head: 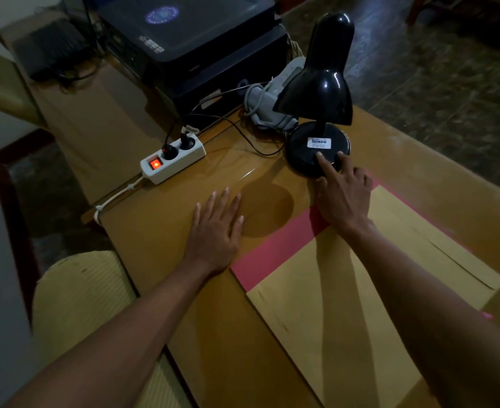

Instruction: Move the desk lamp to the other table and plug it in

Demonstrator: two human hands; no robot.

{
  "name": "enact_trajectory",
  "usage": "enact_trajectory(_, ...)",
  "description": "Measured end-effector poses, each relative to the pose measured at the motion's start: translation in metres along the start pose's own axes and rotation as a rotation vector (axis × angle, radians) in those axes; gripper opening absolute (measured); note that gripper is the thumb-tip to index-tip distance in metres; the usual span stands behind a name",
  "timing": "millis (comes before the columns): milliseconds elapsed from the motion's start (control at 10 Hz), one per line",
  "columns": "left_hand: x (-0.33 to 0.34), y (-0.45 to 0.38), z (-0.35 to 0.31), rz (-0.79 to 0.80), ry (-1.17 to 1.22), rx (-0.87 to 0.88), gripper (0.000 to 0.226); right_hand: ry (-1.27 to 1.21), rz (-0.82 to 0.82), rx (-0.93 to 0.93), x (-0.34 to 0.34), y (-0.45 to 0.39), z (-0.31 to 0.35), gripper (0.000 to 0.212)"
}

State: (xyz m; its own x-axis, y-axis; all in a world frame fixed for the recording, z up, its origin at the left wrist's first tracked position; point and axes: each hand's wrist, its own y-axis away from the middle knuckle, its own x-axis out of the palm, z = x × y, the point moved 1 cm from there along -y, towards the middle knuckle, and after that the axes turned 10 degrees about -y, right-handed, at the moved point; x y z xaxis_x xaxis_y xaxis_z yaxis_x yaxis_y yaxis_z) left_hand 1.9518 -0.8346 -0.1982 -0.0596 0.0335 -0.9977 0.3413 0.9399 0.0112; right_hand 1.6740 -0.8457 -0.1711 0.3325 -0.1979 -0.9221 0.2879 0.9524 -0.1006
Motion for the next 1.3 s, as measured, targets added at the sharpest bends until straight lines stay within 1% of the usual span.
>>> enact_trajectory(100,0.0,0.0,-0.001,-0.01,-0.008,-0.012,0.058,0.032,0.007,0.026,0.002,0.0,0.002,0.067)
enact_trajectory(200,0.0,-0.001,-0.002,0.0,-0.028,-0.007,0.058,0.028,-0.043,0.009,0.002,0.003,0.002,0.059)
enact_trajectory(300,-0.001,-0.001,-0.002,0.008,-0.036,0.003,0.059,0.011,-0.062,0.002,0.001,0.001,0.005,0.057)
enact_trajectory(700,0.0,-0.001,-0.002,0.024,-0.026,0.0,0.059,-0.018,-0.042,-0.007,-0.006,-0.005,0.01,0.061)
enact_trajectory(800,0.002,-0.002,0.0,0.018,-0.018,0.002,0.059,0.01,-0.018,-0.004,-0.007,-0.009,0.009,0.061)
enact_trajectory(900,0.002,0.0,0.0,0.024,0.025,0.004,0.057,0.053,0.075,0.02,-0.009,-0.014,0.006,0.063)
enact_trajectory(1000,-0.003,0.0,0.0,0.075,0.018,0.005,0.058,0.041,0.109,0.035,-0.009,-0.011,0.009,0.066)
enact_trajectory(1100,-0.018,-0.006,0.0,0.201,0.018,0.015,0.06,0.011,0.201,0.103,-0.016,0.001,0.016,0.077)
enact_trajectory(1200,-0.044,-0.002,0.001,0.281,0.035,0.014,0.061,-0.052,0.196,0.119,-0.031,0.025,0.029,0.091)
enact_trajectory(1300,-0.075,0.013,0.007,0.238,0.086,-0.028,0.062,-0.135,0.247,0.101,-0.05,0.045,0.049,0.095)
